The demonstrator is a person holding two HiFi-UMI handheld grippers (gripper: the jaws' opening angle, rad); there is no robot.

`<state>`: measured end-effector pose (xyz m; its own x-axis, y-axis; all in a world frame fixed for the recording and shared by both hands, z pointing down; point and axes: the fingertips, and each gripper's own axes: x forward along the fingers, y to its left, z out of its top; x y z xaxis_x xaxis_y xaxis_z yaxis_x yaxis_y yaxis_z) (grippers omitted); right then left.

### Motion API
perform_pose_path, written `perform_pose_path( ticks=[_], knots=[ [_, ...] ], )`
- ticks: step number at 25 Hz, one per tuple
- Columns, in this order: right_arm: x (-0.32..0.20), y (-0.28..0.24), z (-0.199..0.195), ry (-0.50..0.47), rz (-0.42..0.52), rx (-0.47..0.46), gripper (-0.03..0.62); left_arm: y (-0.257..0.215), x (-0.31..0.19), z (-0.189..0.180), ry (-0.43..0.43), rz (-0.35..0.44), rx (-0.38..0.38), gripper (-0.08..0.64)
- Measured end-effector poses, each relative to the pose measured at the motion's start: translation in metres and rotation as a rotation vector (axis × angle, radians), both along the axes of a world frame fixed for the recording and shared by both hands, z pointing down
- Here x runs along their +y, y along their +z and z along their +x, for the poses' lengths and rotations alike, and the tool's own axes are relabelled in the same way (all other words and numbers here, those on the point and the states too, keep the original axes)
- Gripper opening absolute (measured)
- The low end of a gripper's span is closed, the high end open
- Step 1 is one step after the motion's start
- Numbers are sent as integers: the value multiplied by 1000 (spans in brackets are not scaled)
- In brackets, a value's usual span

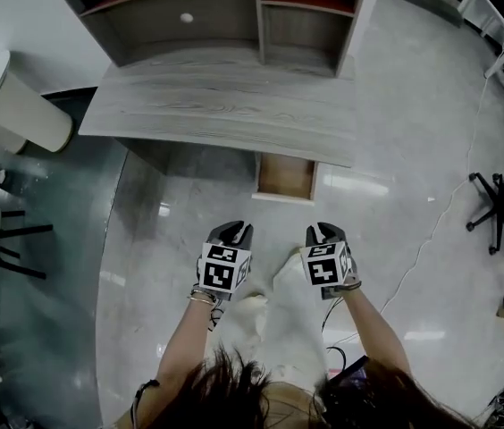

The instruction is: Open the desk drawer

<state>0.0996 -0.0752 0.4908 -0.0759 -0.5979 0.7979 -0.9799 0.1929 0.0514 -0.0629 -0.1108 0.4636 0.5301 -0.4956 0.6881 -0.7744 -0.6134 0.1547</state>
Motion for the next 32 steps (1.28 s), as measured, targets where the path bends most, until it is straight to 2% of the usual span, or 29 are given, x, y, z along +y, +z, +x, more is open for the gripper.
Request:
perform_pose_path(
  ticks=[6, 13, 21, 32],
  knots=[
    [27, -22, -12, 26, 40, 10, 71, -17, 19, -5, 51, 35, 10, 64],
    [54, -40, -35, -40, 79, 95, 69, -37, 45, -11, 97, 58, 44, 64],
    [68, -69, -46, -36, 130, 151, 69, -59, 73, -17, 169, 112, 55, 64],
    [85, -87, -75, -56, 154, 155, 69, -74, 95, -30, 198, 137, 74, 64]
  ],
)
